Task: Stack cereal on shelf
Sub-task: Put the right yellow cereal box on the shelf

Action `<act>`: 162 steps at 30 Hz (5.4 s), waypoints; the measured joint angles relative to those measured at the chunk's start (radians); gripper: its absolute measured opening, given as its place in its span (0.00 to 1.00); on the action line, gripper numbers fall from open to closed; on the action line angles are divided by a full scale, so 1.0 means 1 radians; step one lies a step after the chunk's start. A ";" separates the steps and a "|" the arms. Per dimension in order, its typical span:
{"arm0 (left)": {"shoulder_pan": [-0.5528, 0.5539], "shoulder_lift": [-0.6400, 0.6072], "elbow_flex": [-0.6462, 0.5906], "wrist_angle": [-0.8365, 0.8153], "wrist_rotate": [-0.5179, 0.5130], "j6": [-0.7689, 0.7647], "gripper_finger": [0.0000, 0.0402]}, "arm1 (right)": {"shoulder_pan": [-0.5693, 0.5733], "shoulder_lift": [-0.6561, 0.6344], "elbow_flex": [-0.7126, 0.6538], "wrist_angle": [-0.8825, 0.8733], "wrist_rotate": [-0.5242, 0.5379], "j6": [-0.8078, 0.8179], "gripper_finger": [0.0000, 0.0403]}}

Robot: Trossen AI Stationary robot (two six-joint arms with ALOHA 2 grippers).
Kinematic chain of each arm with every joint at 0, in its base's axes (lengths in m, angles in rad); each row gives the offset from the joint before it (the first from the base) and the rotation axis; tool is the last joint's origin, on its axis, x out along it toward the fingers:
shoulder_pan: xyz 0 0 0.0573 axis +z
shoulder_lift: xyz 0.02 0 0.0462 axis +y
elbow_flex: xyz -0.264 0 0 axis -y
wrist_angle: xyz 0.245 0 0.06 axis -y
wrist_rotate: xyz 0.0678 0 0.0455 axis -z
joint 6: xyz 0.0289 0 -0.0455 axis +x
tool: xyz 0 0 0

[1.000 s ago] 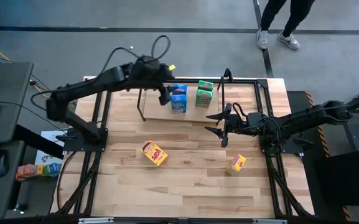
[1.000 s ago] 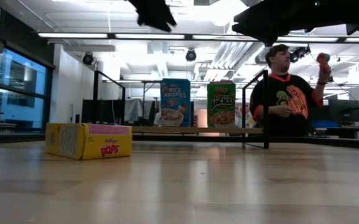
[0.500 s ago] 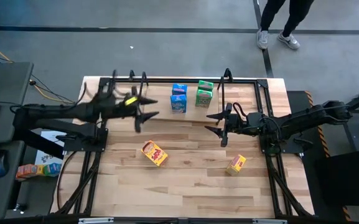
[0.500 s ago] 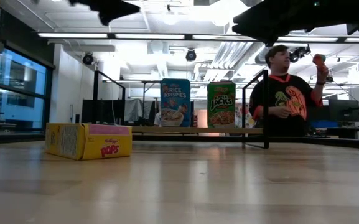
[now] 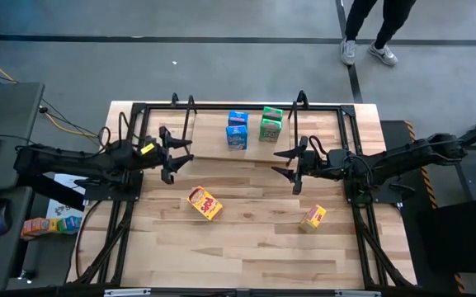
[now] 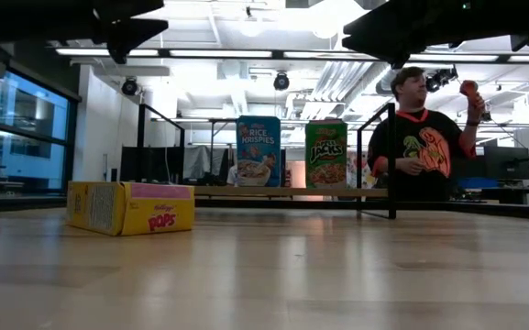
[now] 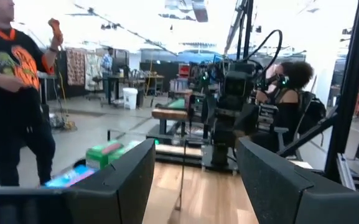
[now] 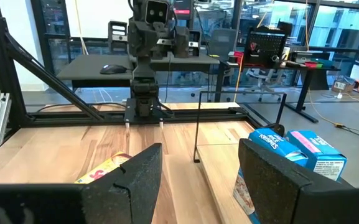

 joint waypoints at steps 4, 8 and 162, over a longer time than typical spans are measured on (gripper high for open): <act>0.000 -0.002 -0.004 -0.064 0.003 -0.036 0.54 | 0.000 0.000 0.000 0.000 0.000 0.000 0.51; 0.000 0.001 -0.004 -0.077 0.004 -0.036 0.54 | 0.000 0.000 0.000 0.000 0.000 0.000 0.51; 0.001 0.001 -0.004 -0.064 0.002 0.012 0.54 | 0.480 0.355 0.831 -1.765 -0.162 0.241 0.63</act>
